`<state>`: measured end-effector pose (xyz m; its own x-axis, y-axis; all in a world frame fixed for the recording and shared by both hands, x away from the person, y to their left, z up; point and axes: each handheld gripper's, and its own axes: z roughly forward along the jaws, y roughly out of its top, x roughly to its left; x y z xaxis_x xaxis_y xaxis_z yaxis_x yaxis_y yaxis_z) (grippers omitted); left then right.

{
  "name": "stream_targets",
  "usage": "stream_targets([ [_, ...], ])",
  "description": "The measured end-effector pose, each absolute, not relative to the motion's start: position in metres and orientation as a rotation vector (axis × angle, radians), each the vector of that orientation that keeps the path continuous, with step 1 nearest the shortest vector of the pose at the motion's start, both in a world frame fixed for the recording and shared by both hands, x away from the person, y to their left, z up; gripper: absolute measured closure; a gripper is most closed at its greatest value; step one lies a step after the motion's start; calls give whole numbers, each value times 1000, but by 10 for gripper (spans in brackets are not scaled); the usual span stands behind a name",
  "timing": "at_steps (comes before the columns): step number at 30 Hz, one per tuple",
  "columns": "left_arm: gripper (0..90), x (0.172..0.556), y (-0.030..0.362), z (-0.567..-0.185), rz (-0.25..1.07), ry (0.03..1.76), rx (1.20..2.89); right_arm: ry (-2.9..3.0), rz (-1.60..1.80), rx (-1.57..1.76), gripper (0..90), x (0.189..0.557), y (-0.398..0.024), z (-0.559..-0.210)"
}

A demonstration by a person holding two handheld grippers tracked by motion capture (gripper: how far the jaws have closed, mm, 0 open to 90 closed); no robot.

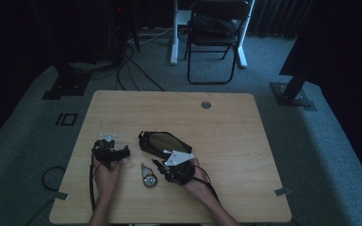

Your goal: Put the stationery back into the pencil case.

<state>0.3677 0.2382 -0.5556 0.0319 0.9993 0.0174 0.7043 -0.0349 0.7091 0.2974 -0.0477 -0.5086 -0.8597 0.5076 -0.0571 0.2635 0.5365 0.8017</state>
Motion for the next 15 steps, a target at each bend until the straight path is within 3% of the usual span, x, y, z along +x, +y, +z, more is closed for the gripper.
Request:
stream_targets([
  [15,78,368,238,-556,735,1724,1794,2511,1171,667,747,299,-45,-521],
])
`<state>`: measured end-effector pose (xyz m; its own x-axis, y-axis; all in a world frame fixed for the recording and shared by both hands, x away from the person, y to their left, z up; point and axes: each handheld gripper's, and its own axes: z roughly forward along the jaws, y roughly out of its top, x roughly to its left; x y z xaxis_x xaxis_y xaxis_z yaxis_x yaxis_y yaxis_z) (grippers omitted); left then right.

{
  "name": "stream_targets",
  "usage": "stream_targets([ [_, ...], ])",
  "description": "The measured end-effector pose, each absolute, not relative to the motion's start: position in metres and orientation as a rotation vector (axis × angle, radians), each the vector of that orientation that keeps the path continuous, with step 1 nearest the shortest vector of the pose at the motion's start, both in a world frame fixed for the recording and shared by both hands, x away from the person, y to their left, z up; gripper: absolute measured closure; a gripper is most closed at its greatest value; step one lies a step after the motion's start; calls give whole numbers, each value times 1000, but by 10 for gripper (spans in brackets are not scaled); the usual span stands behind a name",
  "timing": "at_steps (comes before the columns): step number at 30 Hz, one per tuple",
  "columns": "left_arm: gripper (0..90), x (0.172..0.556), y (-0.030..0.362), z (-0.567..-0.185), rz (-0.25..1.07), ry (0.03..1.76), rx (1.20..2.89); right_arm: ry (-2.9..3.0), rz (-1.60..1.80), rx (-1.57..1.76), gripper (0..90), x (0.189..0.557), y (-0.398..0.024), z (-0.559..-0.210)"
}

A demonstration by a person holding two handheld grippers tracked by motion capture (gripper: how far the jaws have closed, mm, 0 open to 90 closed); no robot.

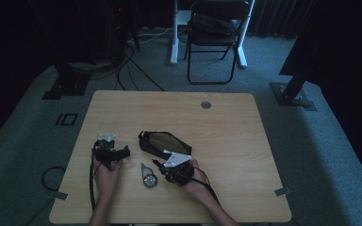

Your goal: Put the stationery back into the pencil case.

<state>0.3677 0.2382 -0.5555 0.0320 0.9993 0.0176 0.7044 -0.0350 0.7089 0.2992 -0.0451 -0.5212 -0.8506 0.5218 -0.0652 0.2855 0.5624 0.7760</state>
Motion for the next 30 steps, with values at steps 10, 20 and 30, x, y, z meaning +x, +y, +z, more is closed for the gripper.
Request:
stream_targets([
  [10,78,368,238,-556,735,1725,1793,2531,1121,695,775,305,-44,-533],
  [20,78,368,238,-556,735,1725,1793,2555,1095,723,778,310,-42,-542],
  [30,78,368,238,-555,735,1725,1795,2571,1077,743,783,313,-43,-548],
])
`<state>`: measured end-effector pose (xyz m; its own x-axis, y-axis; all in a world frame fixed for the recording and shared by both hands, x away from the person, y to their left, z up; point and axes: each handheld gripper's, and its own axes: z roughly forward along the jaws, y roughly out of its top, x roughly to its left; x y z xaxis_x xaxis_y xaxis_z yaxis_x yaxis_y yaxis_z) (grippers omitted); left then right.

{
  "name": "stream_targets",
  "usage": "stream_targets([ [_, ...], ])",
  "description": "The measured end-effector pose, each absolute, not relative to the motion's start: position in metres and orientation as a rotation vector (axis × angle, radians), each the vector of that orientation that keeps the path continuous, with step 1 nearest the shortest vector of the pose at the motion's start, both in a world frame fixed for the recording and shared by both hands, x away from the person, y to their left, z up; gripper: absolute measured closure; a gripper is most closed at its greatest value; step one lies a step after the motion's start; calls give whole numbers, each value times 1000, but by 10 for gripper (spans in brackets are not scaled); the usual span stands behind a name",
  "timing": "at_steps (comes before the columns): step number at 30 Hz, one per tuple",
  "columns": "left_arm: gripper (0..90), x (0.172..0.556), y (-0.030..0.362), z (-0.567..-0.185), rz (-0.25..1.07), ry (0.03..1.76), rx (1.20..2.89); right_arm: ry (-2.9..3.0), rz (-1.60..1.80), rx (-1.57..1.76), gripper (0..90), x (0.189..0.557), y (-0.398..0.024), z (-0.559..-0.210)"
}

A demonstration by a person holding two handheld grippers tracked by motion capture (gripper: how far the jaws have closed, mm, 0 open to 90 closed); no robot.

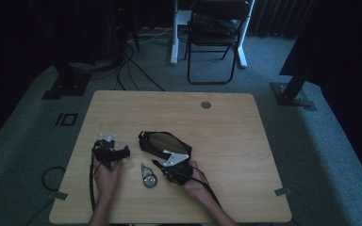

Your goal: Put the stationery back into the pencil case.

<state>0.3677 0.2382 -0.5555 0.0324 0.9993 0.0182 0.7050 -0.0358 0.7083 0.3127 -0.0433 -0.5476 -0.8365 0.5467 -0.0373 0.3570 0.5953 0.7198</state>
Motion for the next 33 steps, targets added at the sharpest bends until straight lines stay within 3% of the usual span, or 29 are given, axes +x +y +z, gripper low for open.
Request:
stream_targets([
  [33,78,368,238,-555,735,1724,1796,2595,1064,716,795,312,-44,-550],
])
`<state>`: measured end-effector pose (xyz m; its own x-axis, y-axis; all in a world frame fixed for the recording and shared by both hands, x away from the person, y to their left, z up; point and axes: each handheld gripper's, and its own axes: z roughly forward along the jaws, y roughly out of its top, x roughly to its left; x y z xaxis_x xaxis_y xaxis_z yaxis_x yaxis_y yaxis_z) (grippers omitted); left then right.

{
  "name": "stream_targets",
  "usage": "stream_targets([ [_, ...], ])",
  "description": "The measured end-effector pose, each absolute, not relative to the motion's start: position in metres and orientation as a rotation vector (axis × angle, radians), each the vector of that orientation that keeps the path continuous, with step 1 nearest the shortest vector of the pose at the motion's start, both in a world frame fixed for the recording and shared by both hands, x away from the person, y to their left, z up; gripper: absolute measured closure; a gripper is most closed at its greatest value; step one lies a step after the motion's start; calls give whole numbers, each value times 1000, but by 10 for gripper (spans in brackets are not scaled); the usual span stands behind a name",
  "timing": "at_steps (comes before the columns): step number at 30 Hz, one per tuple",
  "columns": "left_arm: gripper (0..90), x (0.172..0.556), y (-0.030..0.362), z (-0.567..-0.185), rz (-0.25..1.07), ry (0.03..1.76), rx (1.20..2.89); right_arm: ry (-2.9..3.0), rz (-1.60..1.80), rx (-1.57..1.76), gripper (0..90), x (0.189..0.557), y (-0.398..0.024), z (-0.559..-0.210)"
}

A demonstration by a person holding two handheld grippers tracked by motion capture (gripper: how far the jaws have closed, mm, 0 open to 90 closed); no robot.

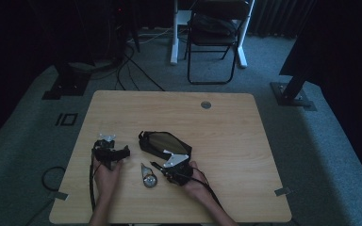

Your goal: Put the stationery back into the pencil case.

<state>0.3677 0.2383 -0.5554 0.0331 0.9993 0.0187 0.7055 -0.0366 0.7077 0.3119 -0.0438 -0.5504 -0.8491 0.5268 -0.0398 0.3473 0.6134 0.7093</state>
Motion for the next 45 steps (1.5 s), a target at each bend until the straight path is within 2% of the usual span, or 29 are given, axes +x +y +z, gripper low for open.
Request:
stream_targets([
  [45,78,368,238,-556,735,1725,1793,2518,1157,616,795,298,-42,-514],
])
